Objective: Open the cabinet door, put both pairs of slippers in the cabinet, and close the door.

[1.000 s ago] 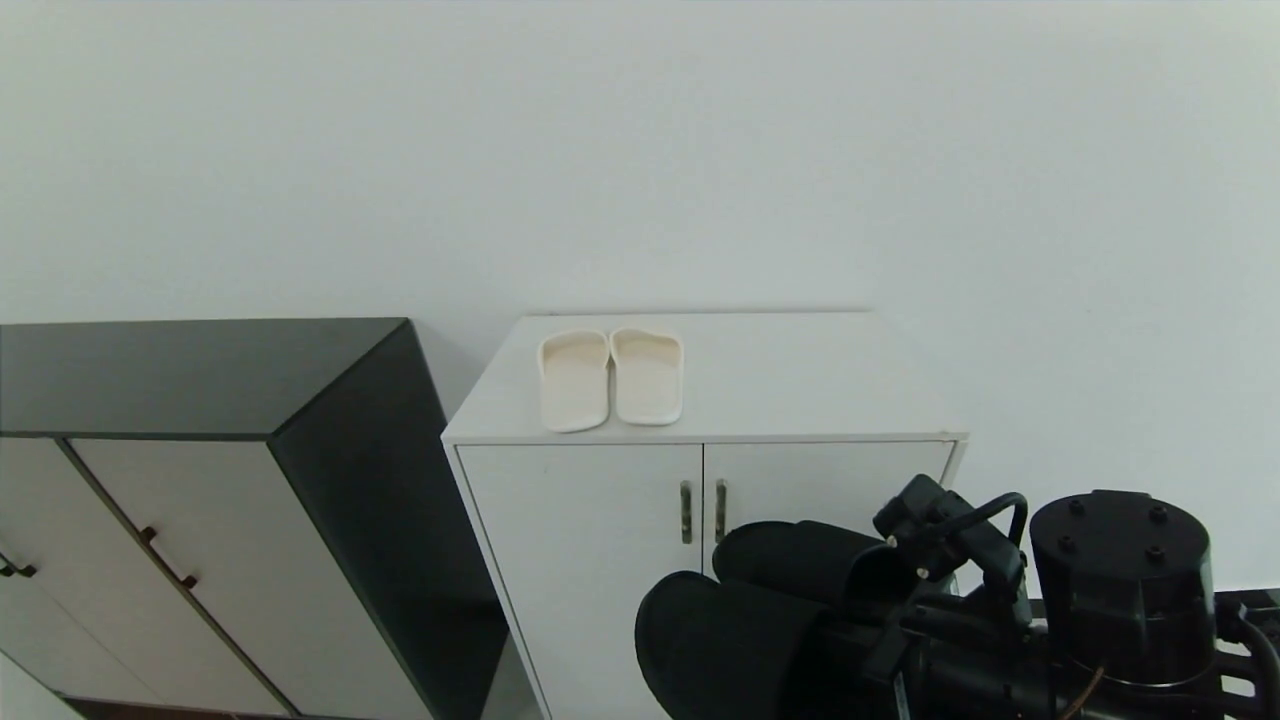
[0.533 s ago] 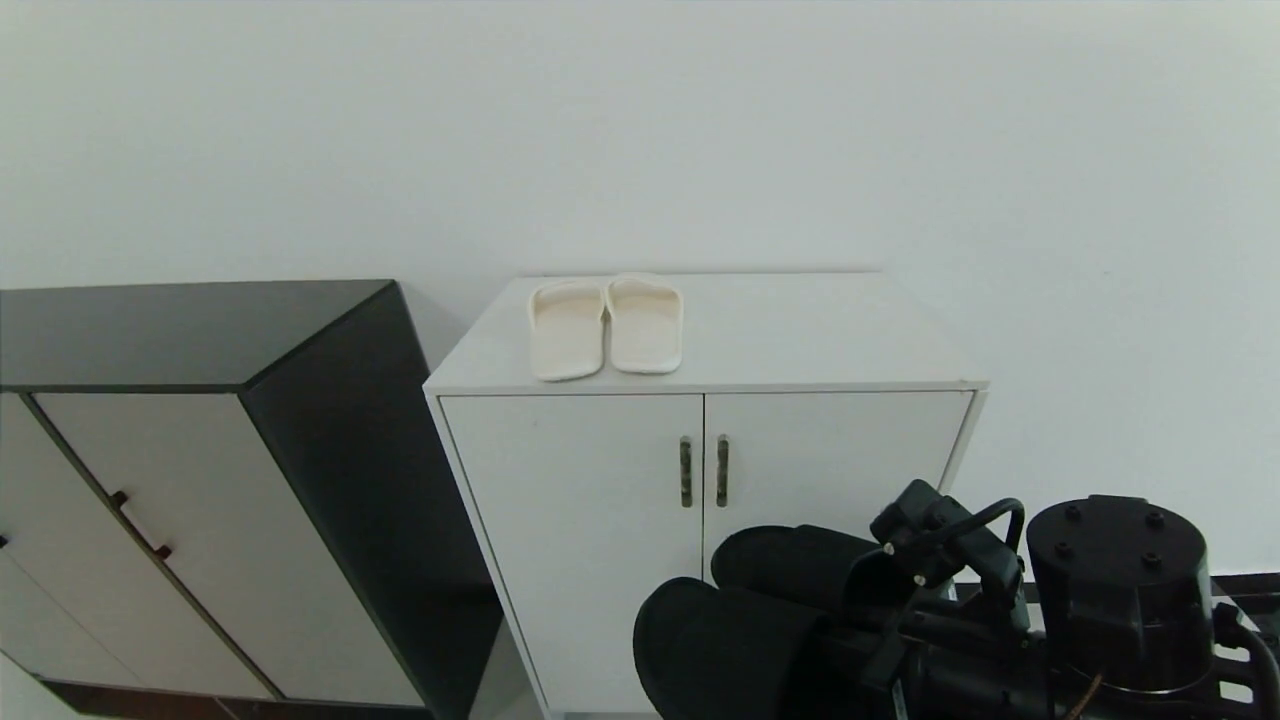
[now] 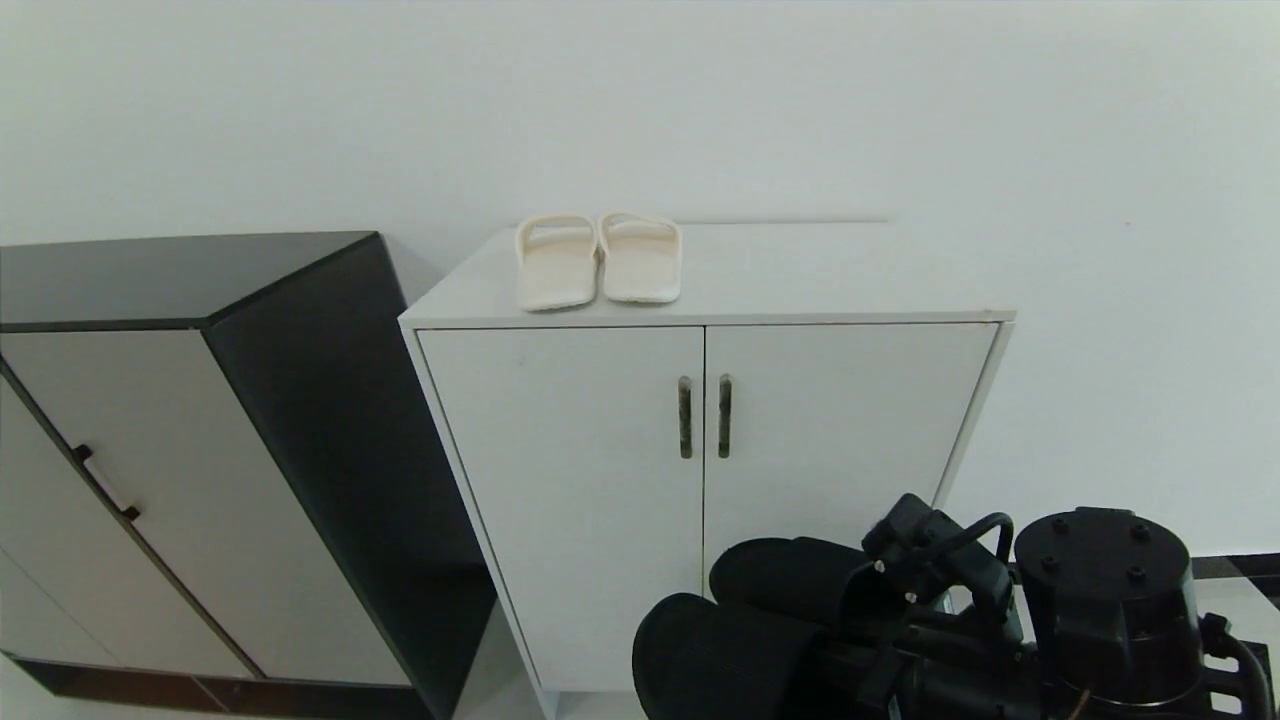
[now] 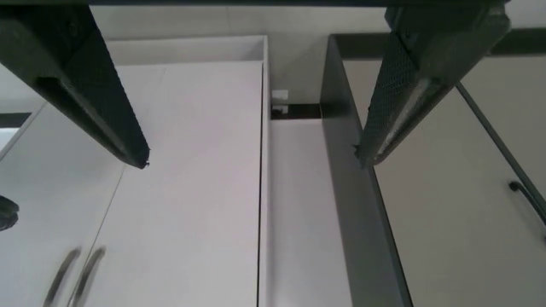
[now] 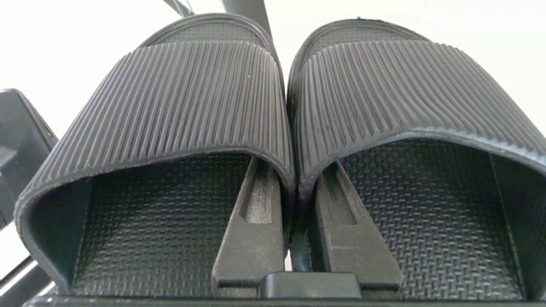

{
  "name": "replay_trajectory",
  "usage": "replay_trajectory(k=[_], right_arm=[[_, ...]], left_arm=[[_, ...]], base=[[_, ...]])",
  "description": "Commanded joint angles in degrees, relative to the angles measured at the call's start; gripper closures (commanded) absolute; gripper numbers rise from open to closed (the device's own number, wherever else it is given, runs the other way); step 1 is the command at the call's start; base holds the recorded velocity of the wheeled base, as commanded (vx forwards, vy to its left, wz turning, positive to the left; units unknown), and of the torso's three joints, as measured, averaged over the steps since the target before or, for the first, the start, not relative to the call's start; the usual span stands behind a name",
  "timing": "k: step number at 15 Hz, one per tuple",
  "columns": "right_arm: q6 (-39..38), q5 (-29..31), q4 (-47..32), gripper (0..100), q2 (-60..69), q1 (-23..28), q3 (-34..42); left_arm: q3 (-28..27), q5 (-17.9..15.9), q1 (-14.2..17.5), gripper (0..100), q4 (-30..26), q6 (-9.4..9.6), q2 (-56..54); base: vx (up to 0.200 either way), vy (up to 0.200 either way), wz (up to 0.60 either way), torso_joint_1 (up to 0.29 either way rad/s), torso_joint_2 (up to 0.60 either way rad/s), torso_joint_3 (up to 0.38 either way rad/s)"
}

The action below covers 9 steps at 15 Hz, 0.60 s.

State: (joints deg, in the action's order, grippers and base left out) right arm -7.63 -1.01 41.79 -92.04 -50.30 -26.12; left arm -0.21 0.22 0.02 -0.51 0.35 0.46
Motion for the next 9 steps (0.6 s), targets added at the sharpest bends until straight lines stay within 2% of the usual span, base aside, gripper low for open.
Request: replay_trajectory(k=[1, 2, 7, 8, 9], right_arm=[[0.6, 0.0, 0.0, 100, -0.3, -0.2, 0.1], [0.9, 0.0, 0.0, 100, -0.3, -0.2, 0.1], [1.0, 0.0, 0.0, 100, 0.0, -0.5, 0.3], [1.0, 0.0, 0.0, 100, -0.2, -0.5, 0.3], [1.0, 0.0, 0.0, 100, -0.2, -0.5, 0.5]], left_arm=[[0.0, 0.0, -0.1, 0, 0.0, -0.71, 2.1], [0.0, 0.0, -0.1, 0, 0.0, -0.79, 2.9], [0.0, 0.0, -4.2, 0, 0.2, 0.17, 7.6], [-1.3, -0.4, -5.8, 0, 0.6, 1.14, 8.5], [-7.0, -1.0, -7.0, 0, 1.5, 0.35, 12.8]], base=[[0.000, 0.000, 0.00, -0.154, 0.49, 0.315], [0.000, 0.000, 0.00, -0.149, 0.46, 0.325], [0.000, 0.000, 0.00, -0.124, 0.47, 0.334], [0.000, 0.000, 0.00, -0.105, 0.46, 0.354], [0.000, 0.000, 0.00, -0.090, 0.46, 0.373]])
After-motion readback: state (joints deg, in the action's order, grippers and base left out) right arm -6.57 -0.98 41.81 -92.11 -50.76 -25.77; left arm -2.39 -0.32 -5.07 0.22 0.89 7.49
